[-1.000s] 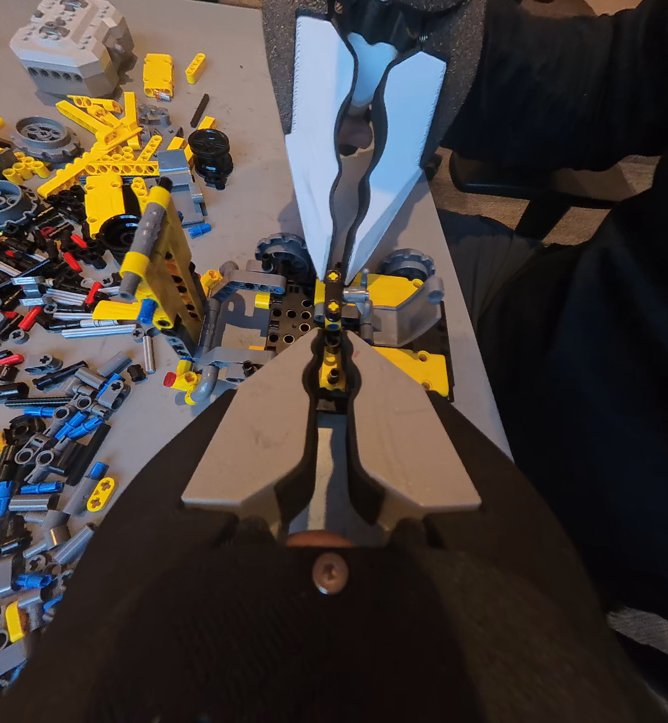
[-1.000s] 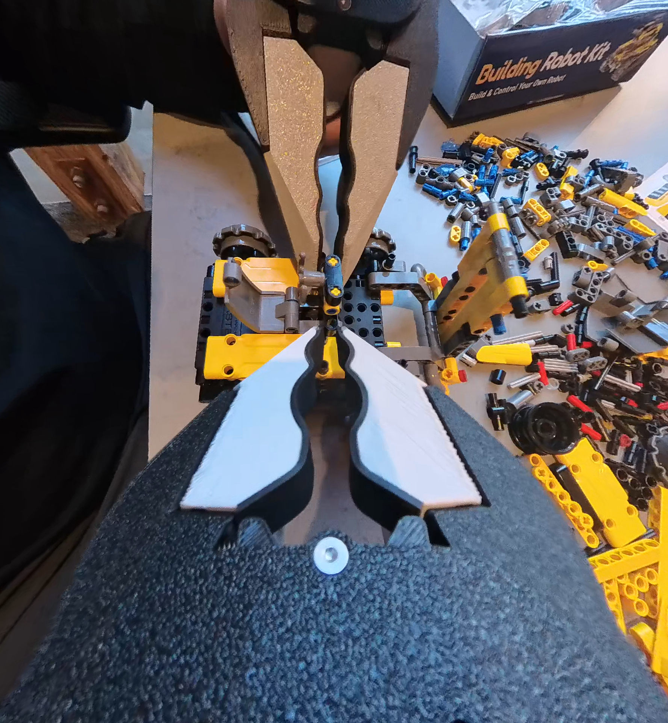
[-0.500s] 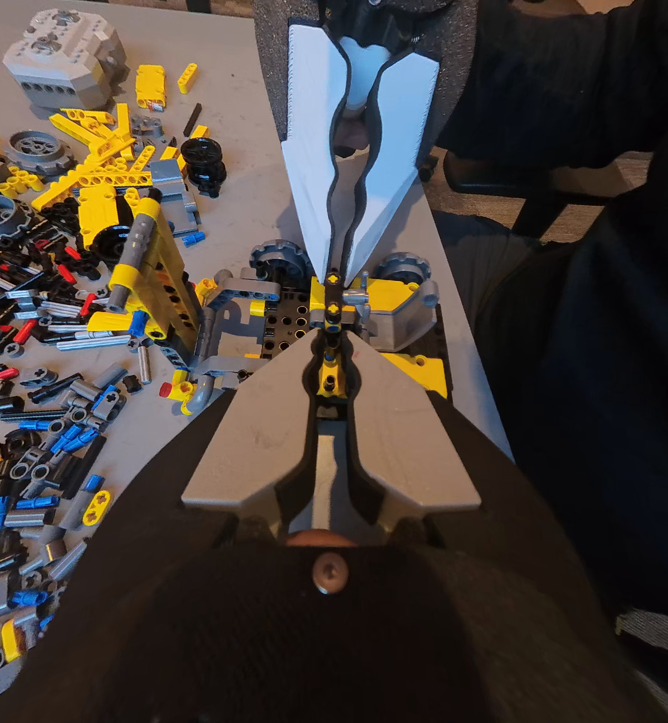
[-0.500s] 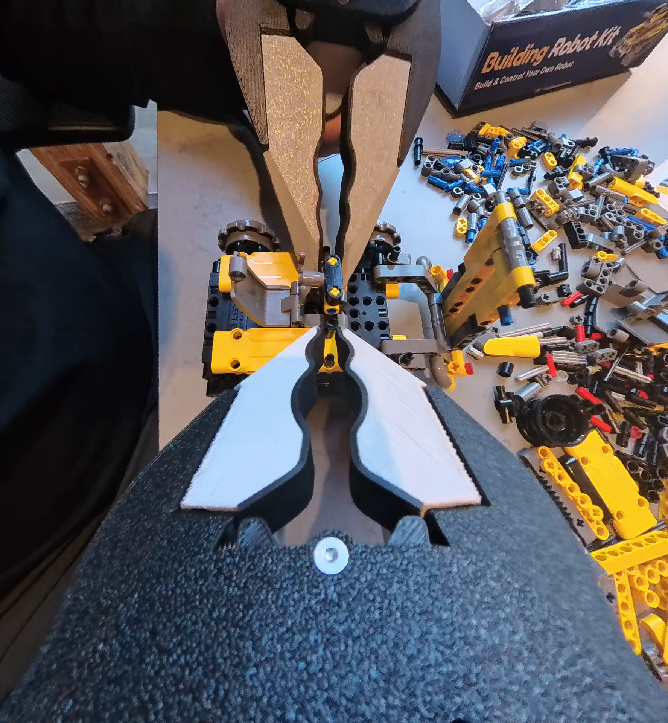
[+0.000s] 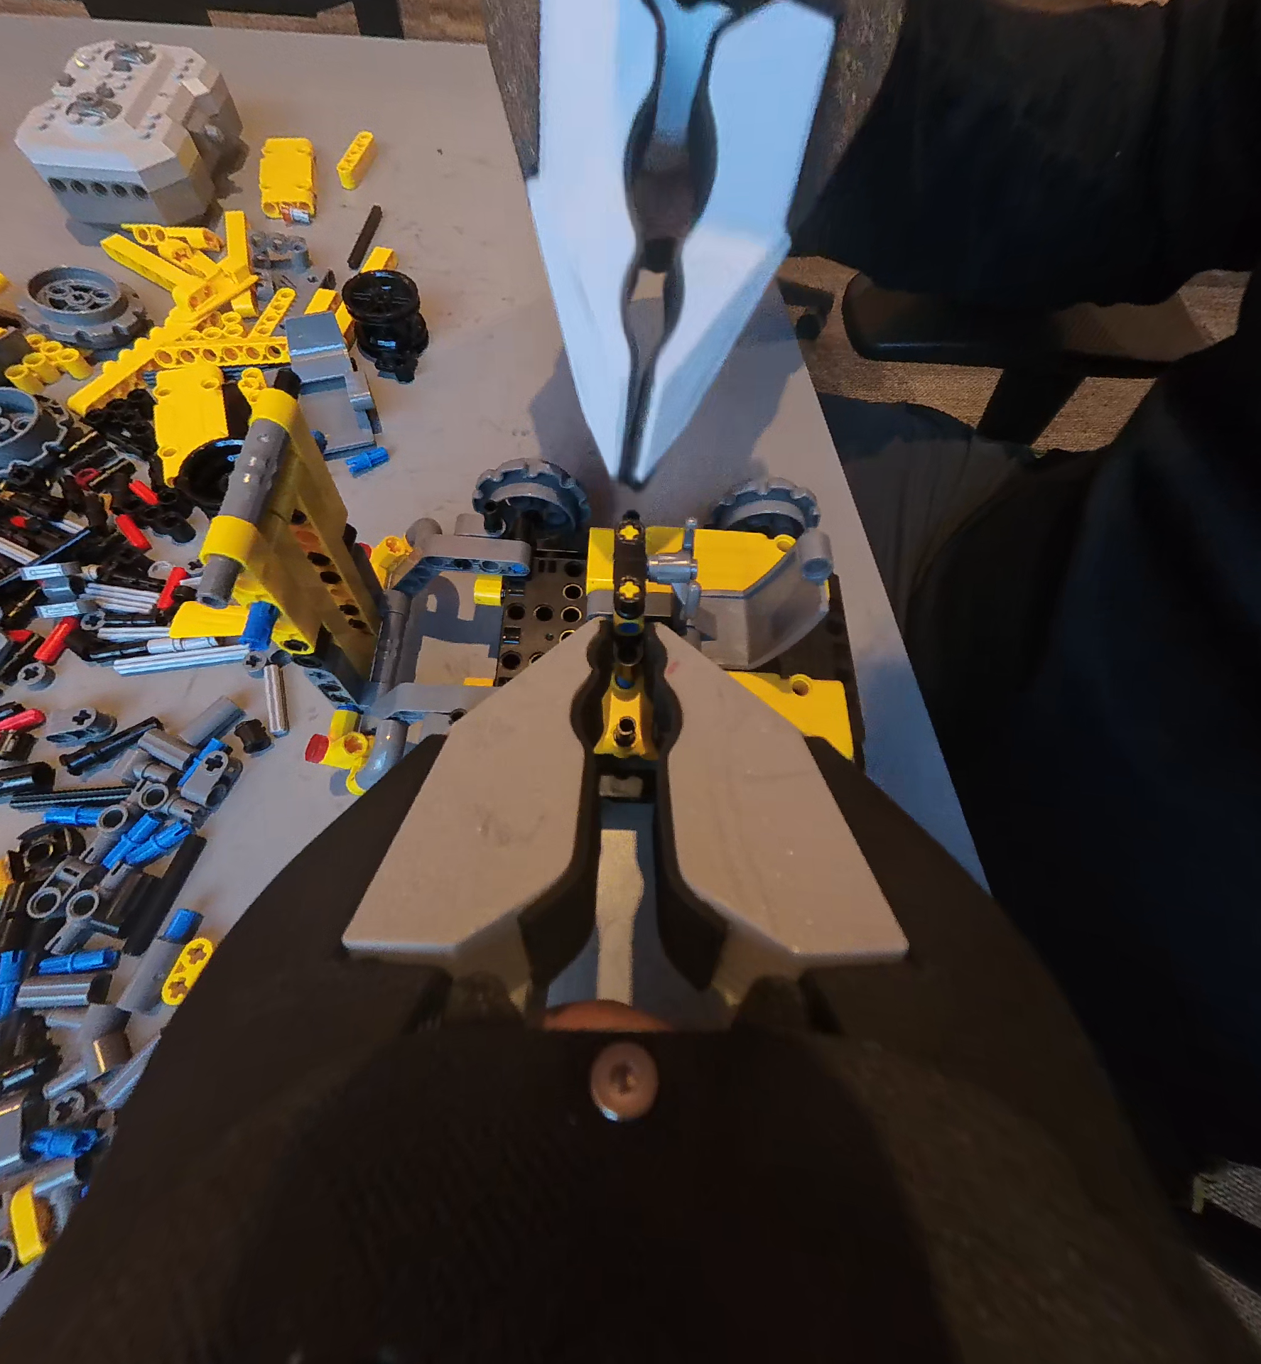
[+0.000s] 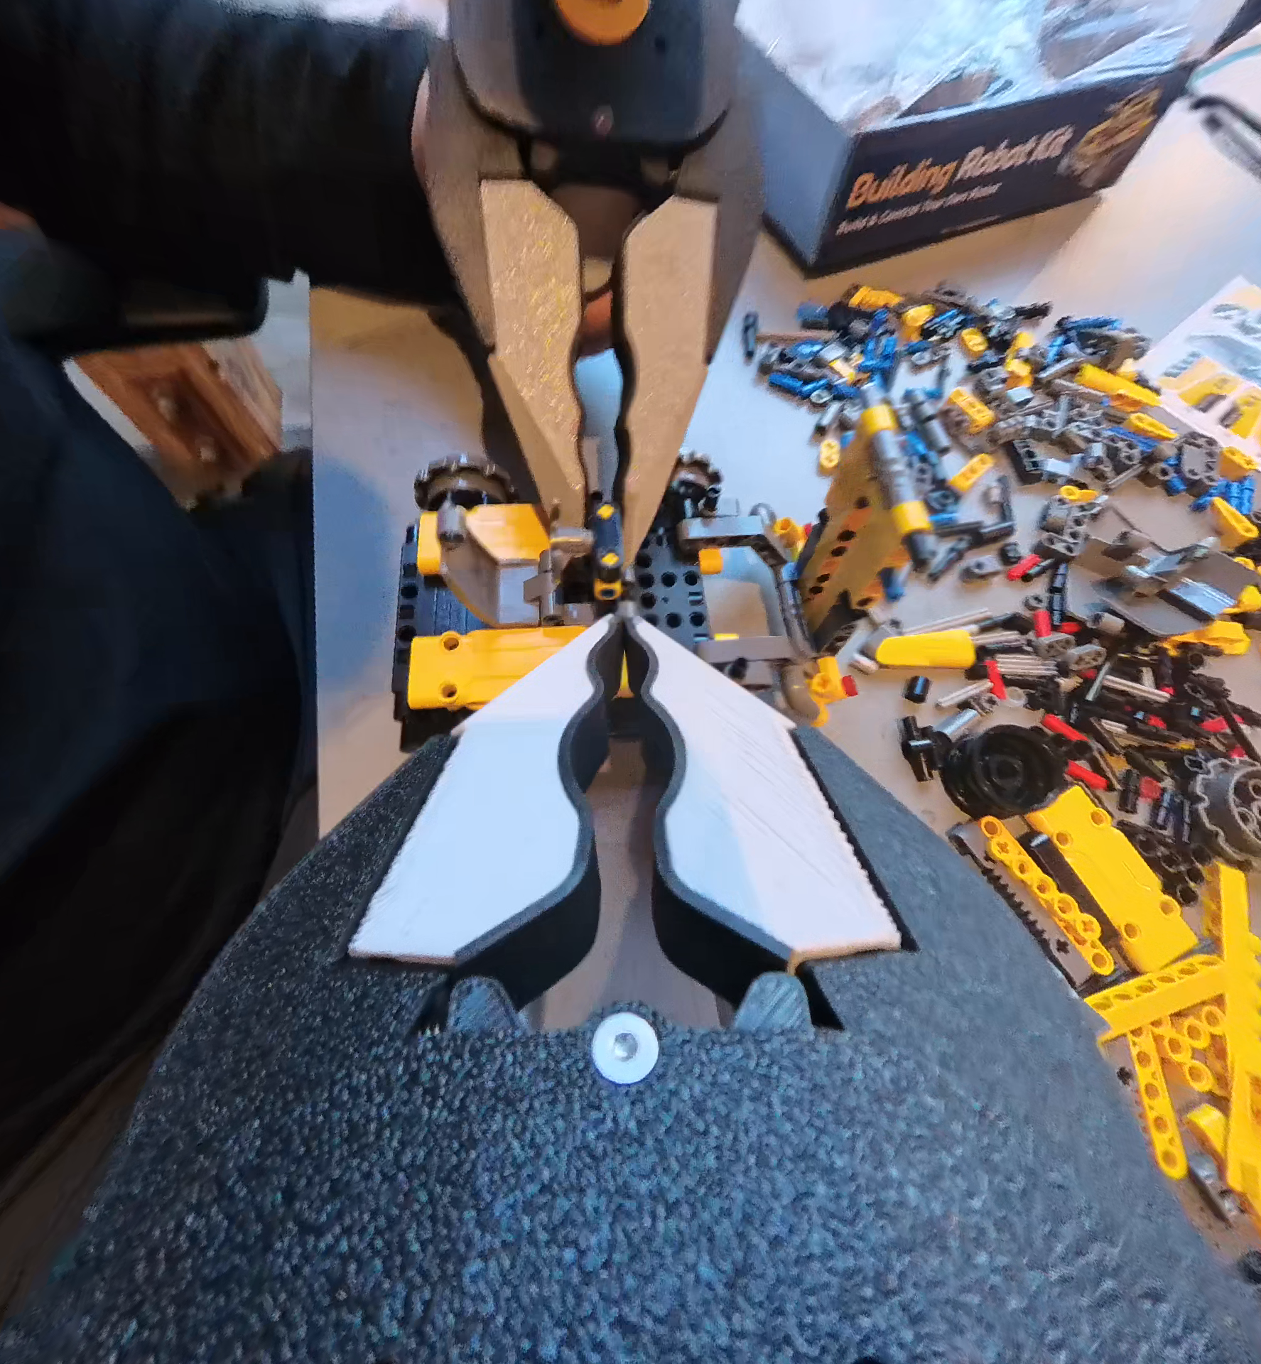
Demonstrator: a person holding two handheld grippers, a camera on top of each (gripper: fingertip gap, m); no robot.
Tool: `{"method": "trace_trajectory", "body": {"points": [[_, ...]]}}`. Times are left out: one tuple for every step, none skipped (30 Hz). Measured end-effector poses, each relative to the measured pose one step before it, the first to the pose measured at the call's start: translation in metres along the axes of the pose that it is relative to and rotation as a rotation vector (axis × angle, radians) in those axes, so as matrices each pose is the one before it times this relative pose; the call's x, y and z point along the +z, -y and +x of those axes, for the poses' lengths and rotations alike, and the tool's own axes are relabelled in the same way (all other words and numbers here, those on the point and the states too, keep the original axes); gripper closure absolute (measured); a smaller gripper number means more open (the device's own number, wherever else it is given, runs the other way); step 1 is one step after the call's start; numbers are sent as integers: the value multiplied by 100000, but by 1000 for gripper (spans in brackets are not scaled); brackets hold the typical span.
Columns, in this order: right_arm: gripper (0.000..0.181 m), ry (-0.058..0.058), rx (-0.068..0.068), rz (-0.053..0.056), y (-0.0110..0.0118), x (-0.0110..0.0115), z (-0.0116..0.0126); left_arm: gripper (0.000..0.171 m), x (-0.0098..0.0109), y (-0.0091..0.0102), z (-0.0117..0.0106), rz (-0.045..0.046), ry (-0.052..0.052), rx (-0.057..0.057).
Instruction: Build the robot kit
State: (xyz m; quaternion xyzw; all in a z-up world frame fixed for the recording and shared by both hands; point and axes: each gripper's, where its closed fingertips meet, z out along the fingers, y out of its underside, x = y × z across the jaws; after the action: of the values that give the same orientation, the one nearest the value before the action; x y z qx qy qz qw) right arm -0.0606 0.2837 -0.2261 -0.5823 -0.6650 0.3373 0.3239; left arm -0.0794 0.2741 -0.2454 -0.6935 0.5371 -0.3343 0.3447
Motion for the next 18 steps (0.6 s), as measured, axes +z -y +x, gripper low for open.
{"method": "trace_trajectory", "body": {"points": [[181, -610, 2637, 3245, 452, -401, 315, 168, 11, 4, 12, 153, -320, -307], [181, 109, 2023, 3215, 474, -264, 127, 168, 3, -1, 9, 144, -379, -321], [181, -268, 1052, 2236, 383, -85, 82, 168, 1, 4, 7, 92, -318, -231], [181, -1596, -171, 669, 156, 75, 149, 168, 3, -3, 6, 17, -234, -218], [181, -1396, -800, -734, -49, 205, 67, 168, 9, -2, 23, 17, -244, -132], [181, 106, -530, -1267, -158, 325, -180, 168, 7, -5, 12, -36, -267, -217], [181, 2034, 118, -1931, -358, 477, -472, 168, -6, 0, -2, -50, -263, -304], [181, 2634, 438, -4932, -927, 671, -526, 168, 0, -30, -8, -304, -291, -404], [181, -9, 15, -2589, -549, 376, -92, 167, -23, -205, -95, -1553, 189, -468], [181, -1196, -169, -2514, -367, 17, 174, 168, -113, 128, 6, 788, -393, -63], [181, -3150, -1252, -4484, -553, -69, 509, 168, 18, 0, 10, -66, -15, 387], [181, -2293, -1647, 345, 185, -234, 306, 168, 44, 17, 35, 19, 97, 578], [181, 170, 207, 3923, 796, -429, 54, 167, 23, -4, 40, -226, 40, 356], [181, 1281, 1847, 4149, 924, -498, 10, 168, 1, -6, 15, -268, 38, 267], [181, 459, 1470, 3926, 939, -469, 106, 168, -1, -6, 9, -145, -3, 221], [181, -627, 177, 3462, 863, -387, 149, 168, 9, 6, 1, -9, -34, -57], [181, -585, -555, 2235, 631, -200, 21, 168, -7, -3, 9, 14, 3, -157], [181, 915, -579, -138, 139, 60, -258, 168, -1, -2, 21, -3, -11, -136]]}}
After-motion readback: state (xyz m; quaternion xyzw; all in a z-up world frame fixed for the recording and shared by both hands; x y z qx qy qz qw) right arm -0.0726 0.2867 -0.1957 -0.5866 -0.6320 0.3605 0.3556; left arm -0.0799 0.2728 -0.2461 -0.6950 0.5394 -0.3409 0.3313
